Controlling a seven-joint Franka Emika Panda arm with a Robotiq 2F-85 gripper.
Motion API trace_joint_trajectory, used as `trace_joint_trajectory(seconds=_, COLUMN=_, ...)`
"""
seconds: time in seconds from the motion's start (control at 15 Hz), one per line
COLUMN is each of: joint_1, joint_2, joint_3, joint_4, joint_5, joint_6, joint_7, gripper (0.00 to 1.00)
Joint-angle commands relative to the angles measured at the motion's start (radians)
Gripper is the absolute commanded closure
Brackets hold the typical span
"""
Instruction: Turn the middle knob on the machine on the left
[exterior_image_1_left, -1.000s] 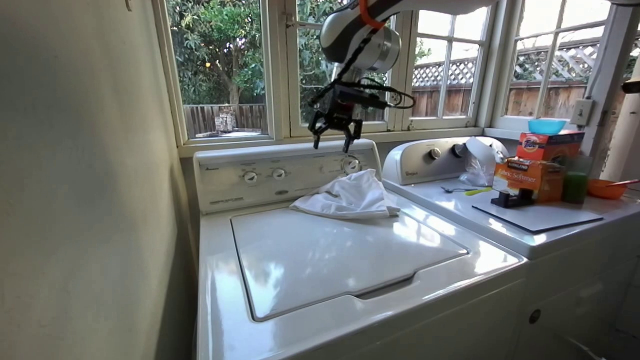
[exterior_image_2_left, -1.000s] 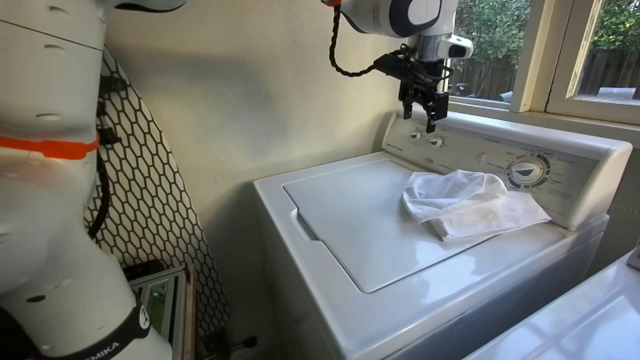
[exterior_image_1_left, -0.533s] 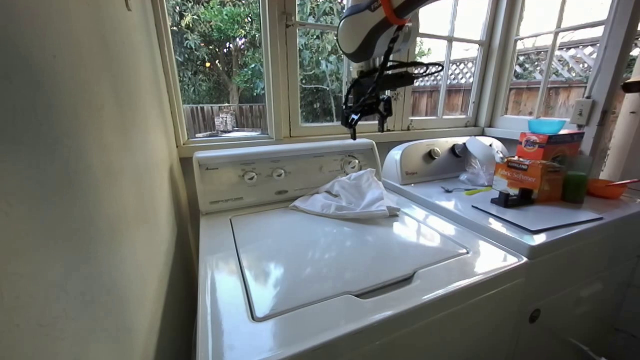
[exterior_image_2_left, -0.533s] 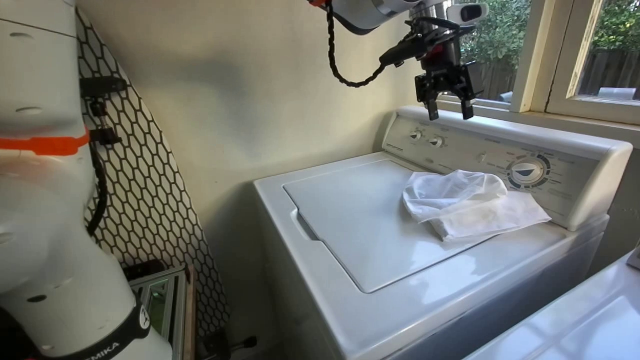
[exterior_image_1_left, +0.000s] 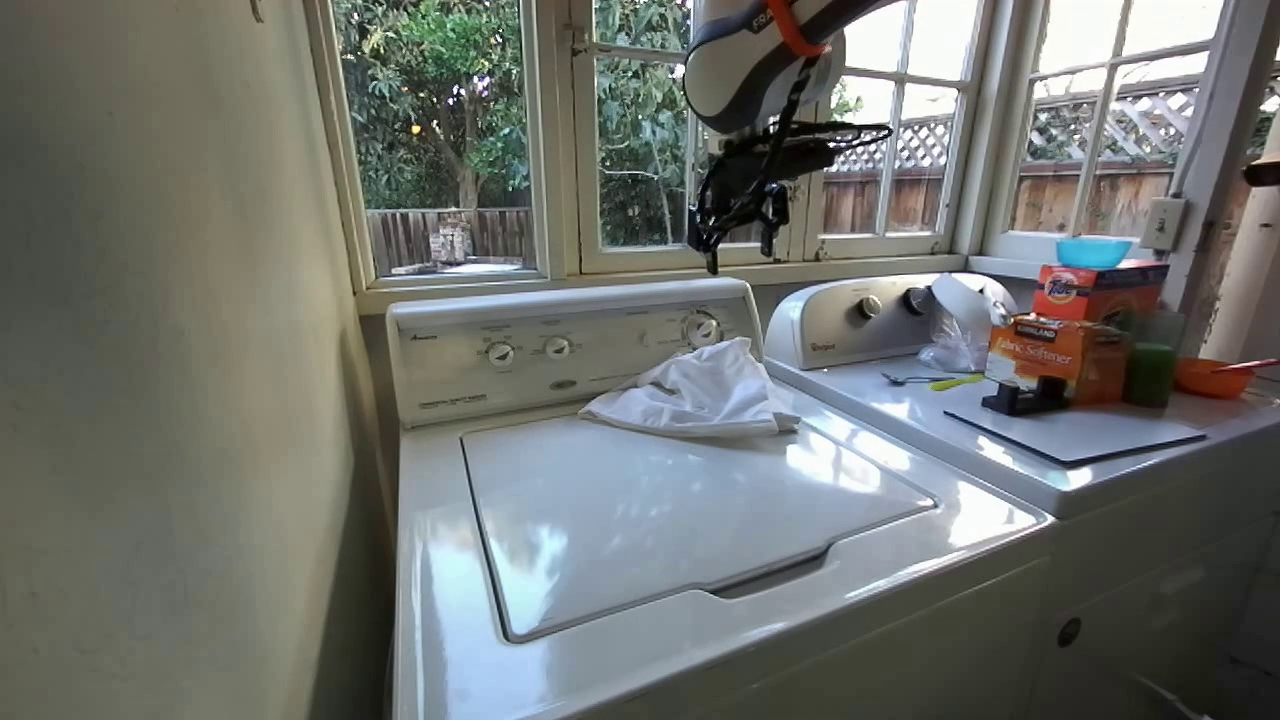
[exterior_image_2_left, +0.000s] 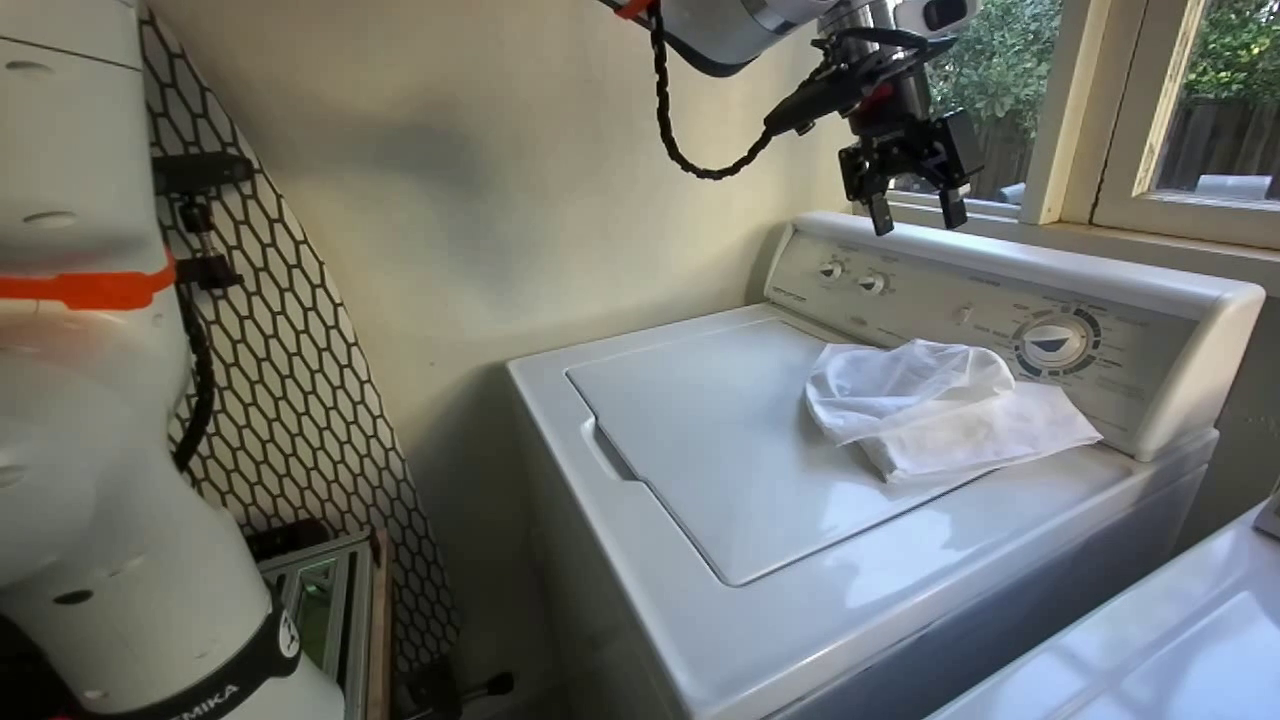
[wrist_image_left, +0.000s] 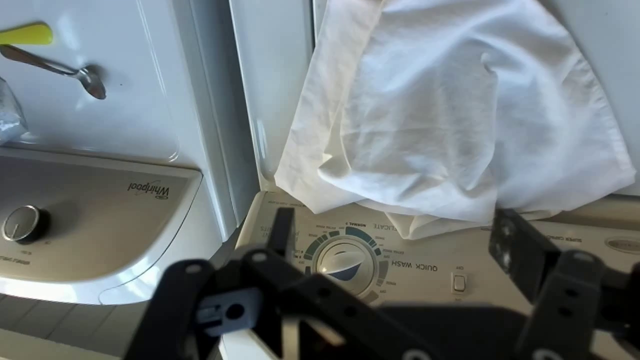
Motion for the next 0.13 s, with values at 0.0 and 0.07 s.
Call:
trace_joint_trajectory(seconds=0.0, joint_1=-0.006, joint_2=0.000, joint_3=0.007, joint_4=0.003, joint_5=-0.001, joint_6=-0.003, joint_7=0.000, gripper=0.00)
trace_joint_trajectory(seconds=0.07, joint_1=-0.006, joint_2=0.000, joint_3=0.007, joint_4=0.003, joint_5=-0.001, joint_6=-0.003, joint_7=0.000, gripper=0.00)
